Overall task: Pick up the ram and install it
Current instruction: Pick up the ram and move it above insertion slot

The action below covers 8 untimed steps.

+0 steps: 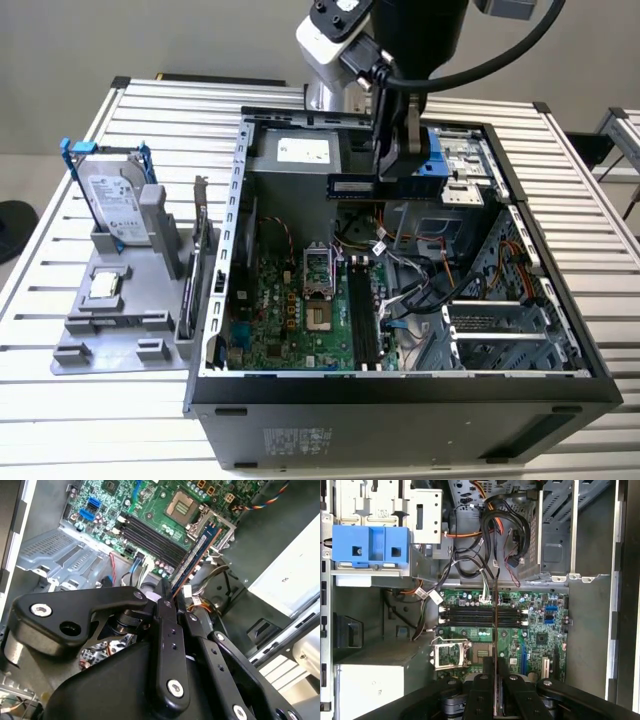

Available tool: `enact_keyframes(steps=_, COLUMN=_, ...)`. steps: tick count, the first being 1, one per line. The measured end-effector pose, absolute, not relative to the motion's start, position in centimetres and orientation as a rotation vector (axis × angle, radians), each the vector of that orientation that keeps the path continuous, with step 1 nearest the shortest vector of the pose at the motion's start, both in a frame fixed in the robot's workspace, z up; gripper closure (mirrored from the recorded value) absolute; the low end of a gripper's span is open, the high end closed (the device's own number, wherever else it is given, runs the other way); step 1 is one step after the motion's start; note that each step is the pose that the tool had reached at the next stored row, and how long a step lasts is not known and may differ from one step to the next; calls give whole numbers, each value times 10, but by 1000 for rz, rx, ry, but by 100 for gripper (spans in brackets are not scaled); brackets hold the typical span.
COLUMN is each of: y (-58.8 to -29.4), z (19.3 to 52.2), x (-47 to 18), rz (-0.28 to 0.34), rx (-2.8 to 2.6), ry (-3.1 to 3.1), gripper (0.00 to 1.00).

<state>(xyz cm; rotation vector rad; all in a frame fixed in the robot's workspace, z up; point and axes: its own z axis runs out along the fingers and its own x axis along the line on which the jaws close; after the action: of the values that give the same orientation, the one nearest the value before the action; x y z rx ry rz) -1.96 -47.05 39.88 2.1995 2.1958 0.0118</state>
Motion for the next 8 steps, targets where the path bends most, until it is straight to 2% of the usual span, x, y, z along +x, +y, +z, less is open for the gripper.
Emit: enact_keyframes(steps=8, y=-470, z=399, x=-9, rz=11, rx=2212, ry=2183, gripper=100)
